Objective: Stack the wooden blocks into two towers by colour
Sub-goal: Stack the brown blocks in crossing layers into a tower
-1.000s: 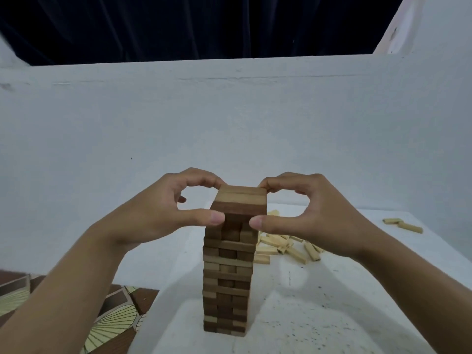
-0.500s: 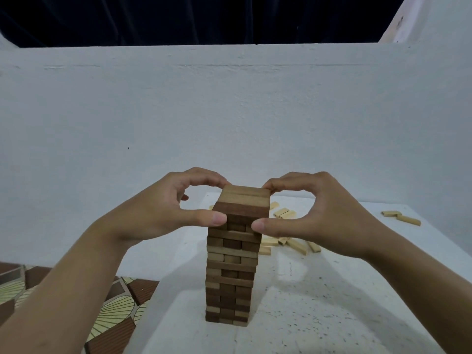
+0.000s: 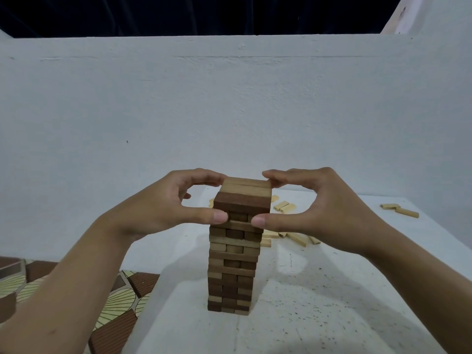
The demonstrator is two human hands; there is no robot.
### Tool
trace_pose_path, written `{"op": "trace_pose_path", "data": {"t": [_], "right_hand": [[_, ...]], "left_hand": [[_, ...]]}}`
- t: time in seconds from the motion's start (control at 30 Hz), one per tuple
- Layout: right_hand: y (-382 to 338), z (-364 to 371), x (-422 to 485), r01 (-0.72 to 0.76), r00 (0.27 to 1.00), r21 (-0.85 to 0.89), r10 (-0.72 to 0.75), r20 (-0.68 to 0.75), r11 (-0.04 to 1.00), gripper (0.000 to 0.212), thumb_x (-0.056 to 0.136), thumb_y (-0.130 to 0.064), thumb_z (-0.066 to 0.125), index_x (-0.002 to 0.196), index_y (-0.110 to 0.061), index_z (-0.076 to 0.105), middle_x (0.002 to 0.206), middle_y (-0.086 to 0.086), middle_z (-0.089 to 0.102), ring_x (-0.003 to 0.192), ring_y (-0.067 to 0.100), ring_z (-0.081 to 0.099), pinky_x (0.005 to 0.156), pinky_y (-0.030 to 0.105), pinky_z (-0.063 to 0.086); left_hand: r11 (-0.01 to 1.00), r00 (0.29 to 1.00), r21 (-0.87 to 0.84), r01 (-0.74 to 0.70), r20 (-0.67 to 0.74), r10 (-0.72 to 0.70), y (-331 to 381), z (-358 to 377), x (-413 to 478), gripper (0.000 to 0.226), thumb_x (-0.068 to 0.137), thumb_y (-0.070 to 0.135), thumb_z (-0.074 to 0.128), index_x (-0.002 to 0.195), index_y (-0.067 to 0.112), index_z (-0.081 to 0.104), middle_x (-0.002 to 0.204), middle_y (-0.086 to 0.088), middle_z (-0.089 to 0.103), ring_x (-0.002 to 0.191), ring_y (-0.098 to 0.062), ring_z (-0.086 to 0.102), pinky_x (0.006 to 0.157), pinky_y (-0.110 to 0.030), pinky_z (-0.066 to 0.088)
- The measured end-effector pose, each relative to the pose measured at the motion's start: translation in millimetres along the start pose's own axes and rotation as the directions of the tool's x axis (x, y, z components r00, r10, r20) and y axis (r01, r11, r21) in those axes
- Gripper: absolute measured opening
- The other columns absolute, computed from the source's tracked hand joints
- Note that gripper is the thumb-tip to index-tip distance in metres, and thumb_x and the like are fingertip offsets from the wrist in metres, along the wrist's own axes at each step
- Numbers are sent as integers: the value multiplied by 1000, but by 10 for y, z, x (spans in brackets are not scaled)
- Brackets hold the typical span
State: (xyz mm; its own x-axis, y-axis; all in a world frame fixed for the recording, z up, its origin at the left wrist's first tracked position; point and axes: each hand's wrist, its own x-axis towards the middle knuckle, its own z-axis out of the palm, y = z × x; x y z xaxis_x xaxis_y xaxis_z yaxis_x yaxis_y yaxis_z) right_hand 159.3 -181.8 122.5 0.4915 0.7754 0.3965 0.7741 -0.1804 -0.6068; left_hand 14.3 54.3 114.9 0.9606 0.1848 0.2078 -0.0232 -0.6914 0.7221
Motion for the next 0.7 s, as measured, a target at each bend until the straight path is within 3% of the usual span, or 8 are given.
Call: {"op": "trace_pose_path", "data": {"t": [0.13,0.33,0.7], "right_hand": [[10,16,0,6,1000,12,-6,-11,1000,91,50,-83,73,129,-40,66,122,-27,67,124,-9,52,107,25,37],[34,26,8,14,1000,7,-14,-20,1000,86,52,-83,73,127,-41,67,119,-28,68,122,-11,53,102,20,37],[11,22,15,22,1000,21,-22,-21,1000,72,54,-73,76,119,-44,69,112,-27,70,113,-13,56,93,14,35]], "left_hand": [[1000,1000,-2,-3,-19,3,-9,12,-7,75,61,68,79,128,38,65,134,19,63,134,-4,49,115,-45,35],[1000,999,-14,-23,-30,22,-10,34,-11,72,61,66,78,126,36,67,130,20,66,130,2,51,109,-39,36],[998,999,-33,-44,-27,43,9,39,-18,64,61,66,80,120,45,67,128,21,66,127,4,53,109,-41,36]]}}
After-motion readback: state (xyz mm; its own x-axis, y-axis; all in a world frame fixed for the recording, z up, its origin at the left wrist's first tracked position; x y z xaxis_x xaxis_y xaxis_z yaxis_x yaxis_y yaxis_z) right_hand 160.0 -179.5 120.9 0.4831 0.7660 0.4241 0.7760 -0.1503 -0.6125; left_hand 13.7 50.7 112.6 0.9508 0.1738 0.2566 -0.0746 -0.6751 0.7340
